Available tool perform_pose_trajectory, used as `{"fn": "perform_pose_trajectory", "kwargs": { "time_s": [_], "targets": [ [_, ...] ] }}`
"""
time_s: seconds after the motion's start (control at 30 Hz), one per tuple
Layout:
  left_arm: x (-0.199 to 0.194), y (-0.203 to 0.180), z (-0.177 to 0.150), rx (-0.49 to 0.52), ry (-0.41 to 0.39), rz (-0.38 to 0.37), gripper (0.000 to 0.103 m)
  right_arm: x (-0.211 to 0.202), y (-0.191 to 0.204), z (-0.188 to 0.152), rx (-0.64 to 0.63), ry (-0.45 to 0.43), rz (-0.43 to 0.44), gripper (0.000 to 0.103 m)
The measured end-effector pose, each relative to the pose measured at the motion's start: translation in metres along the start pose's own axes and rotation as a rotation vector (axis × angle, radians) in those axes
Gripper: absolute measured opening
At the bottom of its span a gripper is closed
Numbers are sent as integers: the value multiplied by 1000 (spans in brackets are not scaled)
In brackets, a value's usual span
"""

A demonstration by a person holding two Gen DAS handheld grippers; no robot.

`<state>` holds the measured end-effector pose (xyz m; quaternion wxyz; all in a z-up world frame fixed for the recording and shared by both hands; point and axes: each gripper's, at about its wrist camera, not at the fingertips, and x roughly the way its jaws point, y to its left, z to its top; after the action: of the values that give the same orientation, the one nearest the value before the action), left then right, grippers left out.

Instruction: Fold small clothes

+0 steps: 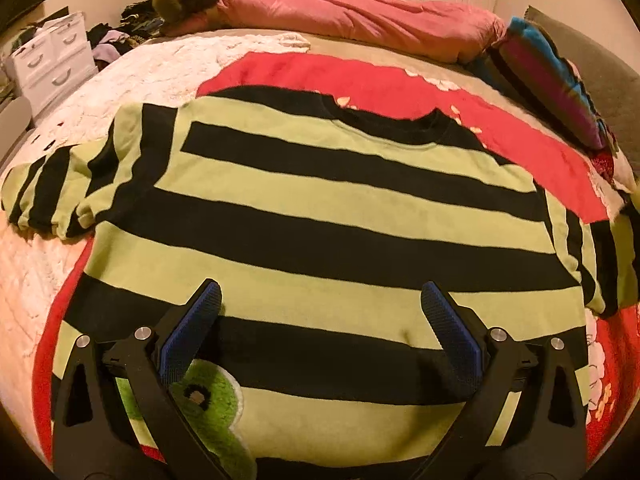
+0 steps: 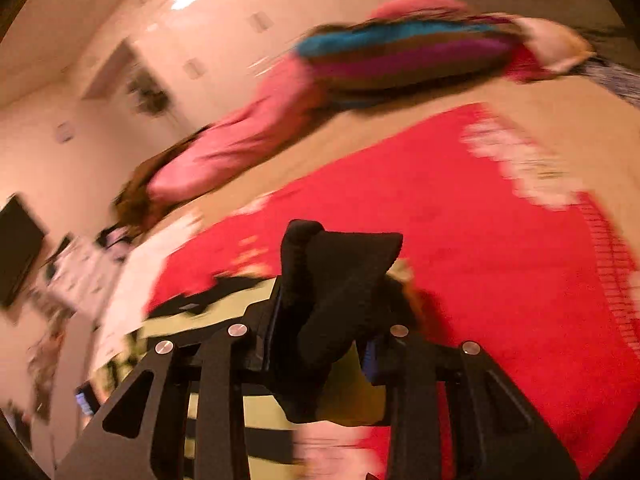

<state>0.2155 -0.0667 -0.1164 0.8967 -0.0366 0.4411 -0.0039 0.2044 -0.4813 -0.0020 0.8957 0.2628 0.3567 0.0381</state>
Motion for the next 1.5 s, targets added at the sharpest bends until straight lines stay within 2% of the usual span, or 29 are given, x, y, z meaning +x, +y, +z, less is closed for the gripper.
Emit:
{"fn": "perform_pose_trajectory", "kwargs": {
  "time_s": [0.17,0.4,0.47,0.5,0.57,0.6,0.63,0.73,0.8,0.9,0.97,1.2,1.23,1.3,1.33,1.37,1.4,1.43,1.5],
  "targets": [
    [-2,11,4,-38,-13,0,94,57,84,-12,-42,105,163,30],
    [0,29,9,-110,-22,-12,94,126,165,-24,-92,202,241,30],
    [2,32,9,-125,-19,-16,94,145,183,-30,-102,247,249,40],
    [3,34,10,-134,-17,-17,94,148,187,-34,-101,255,259,49],
    [4,38,10,-156,-16,-26,94,149,195,-37,-103,252,287,58],
    [4,40,11,-162,-17,-28,94,146,196,-37,-106,240,292,68],
    [4,41,11,-171,-17,-34,94,142,195,-35,-111,229,294,72],
    [4,42,11,-181,-16,-52,94,131,189,-35,-160,201,253,77],
    [4,41,12,-185,-15,-72,94,128,179,-39,-189,206,184,80],
    [5,38,13,-179,-17,-95,94,124,158,-54,-221,208,88,82],
    [6,37,14,-187,-15,-139,94,119,140,-65,-231,216,18,82],
    [17,44,25,-233,-31,-265,94,104,99,-92,-188,232,-57,83],
    [19,43,27,-228,-30,-269,91,100,95,-94,-178,230,-63,83],
    [27,37,34,-207,-7,-286,71,96,90,-95,-164,222,-63,83],
    [31,29,38,-176,10,-257,55,94,89,-95,-162,216,-68,83],
    [35,22,41,-140,25,-214,30,94,89,-95,-162,214,-71,83],
    [37,18,43,-118,32,-198,23,93,87,-96,-158,215,-71,83],
    [38,15,44,-109,33,-198,10,94,85,-97,-153,219,-76,83],
    [34,14,47,-116,13,-231,8,94,83,-98,-147,226,-76,83]
  ]
}}
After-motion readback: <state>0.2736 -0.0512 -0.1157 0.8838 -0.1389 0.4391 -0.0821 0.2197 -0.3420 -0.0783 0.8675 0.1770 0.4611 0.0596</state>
